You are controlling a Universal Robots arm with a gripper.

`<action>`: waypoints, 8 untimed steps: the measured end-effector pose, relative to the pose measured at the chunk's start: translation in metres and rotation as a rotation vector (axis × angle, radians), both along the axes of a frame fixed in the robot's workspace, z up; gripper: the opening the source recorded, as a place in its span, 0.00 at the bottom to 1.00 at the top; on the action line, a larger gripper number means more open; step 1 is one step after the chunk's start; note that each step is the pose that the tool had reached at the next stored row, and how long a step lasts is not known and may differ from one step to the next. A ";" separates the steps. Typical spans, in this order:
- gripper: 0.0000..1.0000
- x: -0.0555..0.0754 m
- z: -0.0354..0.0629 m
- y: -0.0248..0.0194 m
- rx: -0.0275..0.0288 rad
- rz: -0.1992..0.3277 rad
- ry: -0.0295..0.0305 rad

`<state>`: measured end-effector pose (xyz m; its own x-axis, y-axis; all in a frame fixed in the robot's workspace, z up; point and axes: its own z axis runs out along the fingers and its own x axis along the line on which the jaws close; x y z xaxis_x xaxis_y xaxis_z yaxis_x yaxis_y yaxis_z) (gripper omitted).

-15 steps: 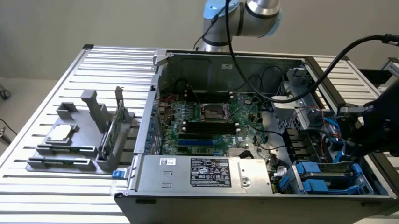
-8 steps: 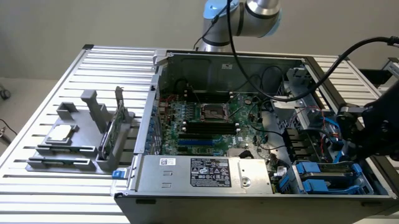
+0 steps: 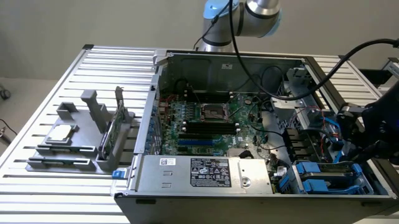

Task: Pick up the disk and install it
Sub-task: 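Insert the first disk wire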

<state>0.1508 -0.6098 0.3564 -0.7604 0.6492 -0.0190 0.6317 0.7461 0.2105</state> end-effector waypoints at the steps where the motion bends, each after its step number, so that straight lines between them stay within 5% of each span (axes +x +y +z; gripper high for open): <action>1: 0.22 0.000 0.0001 0.0000 0.0003 -0.008 0.0026; 4: 0.22 0.000 0.0001 0.0000 0.0075 -0.027 0.0108; 8: 0.22 0.000 -0.0002 -0.0011 0.0390 -0.039 0.0159</action>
<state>0.1504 -0.6109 0.3562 -0.7343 0.6786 0.0187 0.6639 0.7121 0.2286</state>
